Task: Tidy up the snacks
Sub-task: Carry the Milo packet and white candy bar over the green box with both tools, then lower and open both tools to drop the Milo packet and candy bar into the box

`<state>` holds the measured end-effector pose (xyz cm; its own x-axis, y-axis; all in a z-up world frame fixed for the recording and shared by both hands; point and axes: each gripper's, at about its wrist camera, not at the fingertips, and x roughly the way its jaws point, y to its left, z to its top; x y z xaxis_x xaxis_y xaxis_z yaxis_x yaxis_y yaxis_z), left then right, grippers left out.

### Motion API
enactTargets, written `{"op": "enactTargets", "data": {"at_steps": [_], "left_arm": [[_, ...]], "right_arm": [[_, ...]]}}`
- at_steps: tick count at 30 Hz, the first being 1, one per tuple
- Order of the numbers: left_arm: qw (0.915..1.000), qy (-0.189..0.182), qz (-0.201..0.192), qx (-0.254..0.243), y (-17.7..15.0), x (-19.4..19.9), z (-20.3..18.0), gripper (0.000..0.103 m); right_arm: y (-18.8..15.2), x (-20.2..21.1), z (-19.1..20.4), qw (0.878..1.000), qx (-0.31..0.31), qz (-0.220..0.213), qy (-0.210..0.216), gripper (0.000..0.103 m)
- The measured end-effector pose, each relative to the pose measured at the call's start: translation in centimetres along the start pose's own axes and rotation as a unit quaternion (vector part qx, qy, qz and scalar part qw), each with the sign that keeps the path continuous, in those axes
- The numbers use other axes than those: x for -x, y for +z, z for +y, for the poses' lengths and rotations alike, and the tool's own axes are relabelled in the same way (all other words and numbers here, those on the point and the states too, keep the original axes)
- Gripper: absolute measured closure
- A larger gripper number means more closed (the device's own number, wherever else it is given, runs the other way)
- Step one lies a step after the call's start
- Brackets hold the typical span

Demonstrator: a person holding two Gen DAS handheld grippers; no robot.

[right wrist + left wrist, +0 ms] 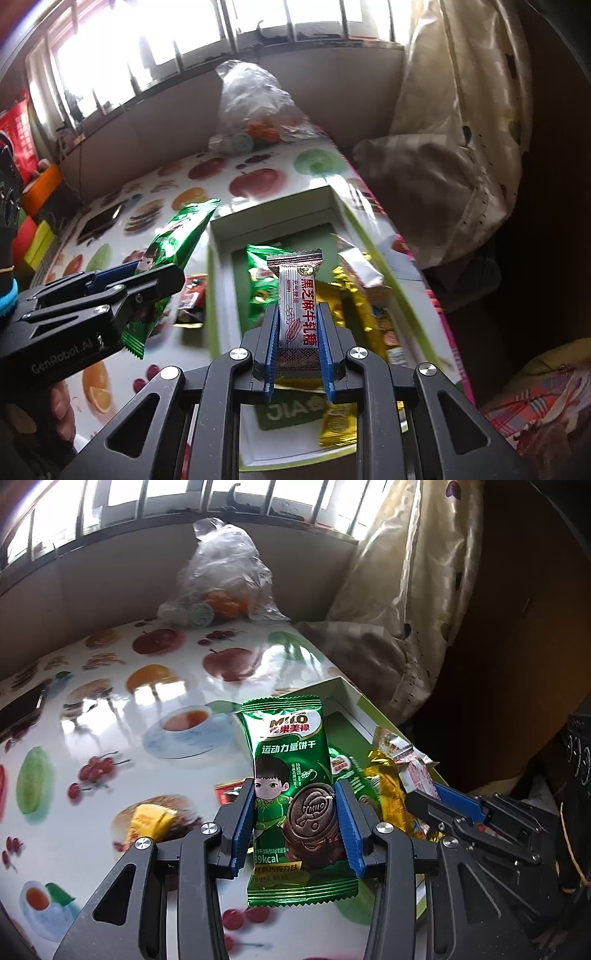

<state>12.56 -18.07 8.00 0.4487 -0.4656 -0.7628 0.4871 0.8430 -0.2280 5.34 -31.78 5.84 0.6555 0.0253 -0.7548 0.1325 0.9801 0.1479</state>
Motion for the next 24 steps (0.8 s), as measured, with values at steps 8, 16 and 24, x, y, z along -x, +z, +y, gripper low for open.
{"op": "enactTargets", "data": {"at_steps": [8, 16, 24], "left_arm": [[0.9996, -0.015, 0.024, 0.005, 0.6, -2.7, -0.9, 0.060], [0.9993, -0.014, 0.033, 0.009, 0.8, -4.3, -1.5, 0.060], [0.9988, -0.022, 0.043, 0.004, 0.8, -5.4, -2.0, 0.060]], "right_arm": [[-0.9, -0.4, -1.6, 1.000, -0.009, 0.014, -0.012, 0.084], [-2.1, -0.8, -2.2, 0.999, -0.014, 0.030, -0.005, 0.084], [-3.0, -1.0, -2.4, 0.999, -0.018, 0.037, -0.003, 0.084]]}}
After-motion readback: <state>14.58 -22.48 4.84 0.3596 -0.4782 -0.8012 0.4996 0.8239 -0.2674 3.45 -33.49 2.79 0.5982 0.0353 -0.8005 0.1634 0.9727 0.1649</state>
